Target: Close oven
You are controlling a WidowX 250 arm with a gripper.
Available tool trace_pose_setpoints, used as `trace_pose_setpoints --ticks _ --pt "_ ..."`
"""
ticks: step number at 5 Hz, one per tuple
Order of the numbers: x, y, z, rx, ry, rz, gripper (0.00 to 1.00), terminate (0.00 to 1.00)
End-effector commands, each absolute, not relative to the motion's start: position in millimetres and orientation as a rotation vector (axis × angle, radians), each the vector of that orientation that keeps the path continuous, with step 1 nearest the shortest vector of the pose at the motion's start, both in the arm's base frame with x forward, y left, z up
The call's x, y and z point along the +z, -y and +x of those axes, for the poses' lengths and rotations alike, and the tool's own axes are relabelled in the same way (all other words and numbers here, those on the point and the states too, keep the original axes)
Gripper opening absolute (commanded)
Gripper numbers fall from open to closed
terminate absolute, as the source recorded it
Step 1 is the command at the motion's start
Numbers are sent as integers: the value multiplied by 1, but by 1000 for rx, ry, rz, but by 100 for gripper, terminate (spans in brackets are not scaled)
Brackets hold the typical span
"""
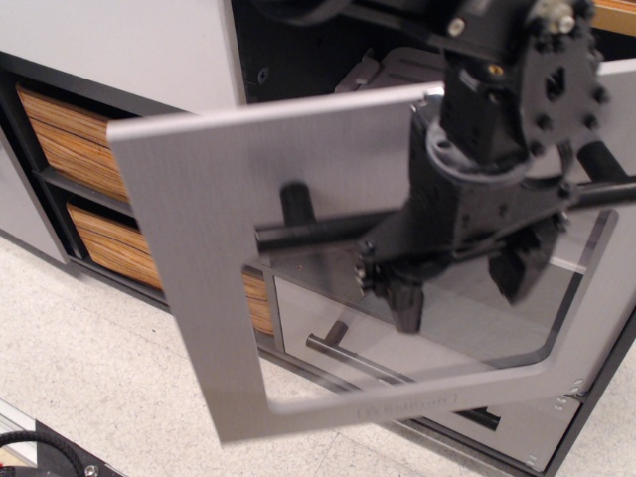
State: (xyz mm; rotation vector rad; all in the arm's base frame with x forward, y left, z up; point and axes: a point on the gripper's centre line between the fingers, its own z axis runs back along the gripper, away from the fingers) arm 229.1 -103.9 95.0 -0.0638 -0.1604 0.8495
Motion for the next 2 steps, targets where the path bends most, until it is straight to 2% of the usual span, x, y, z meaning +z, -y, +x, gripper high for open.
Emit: trace_pose_setpoints --ticks 1,2 --pt "117 75 259 876 277 -103 100 0" --pt "118 59 273 902 317 -100 100 0"
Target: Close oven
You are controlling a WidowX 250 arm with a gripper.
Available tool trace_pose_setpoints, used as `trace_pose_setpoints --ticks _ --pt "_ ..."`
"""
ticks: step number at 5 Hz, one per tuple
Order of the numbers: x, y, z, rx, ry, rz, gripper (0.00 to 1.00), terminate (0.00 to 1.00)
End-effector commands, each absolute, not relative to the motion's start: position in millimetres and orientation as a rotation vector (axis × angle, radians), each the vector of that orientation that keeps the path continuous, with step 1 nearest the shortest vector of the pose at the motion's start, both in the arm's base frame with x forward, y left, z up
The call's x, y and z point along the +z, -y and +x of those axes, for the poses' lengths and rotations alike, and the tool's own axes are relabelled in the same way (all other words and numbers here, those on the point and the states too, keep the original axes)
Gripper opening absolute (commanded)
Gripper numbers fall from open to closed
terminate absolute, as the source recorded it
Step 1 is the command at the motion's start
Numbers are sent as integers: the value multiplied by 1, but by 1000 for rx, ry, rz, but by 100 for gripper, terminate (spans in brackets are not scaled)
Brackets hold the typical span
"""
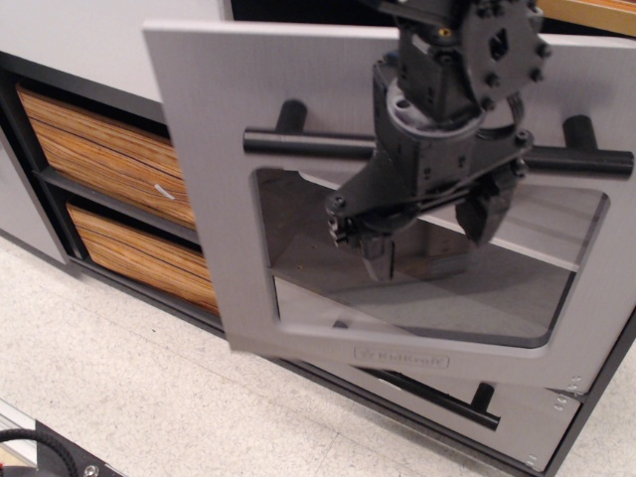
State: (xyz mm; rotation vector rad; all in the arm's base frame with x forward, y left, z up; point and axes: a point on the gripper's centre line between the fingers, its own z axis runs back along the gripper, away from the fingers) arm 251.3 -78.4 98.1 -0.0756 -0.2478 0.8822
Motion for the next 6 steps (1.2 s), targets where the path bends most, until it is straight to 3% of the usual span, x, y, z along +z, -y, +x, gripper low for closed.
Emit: trace_pose_setpoints --ticks 1,3,5,6 --pt "130 45 288 949 345 -127 100 0" --pt "144 41 299 981 347 -157 100 0" --pt "143 41 284 922 293 -135 100 0" --pt "143 41 284 922 293 -135 100 100"
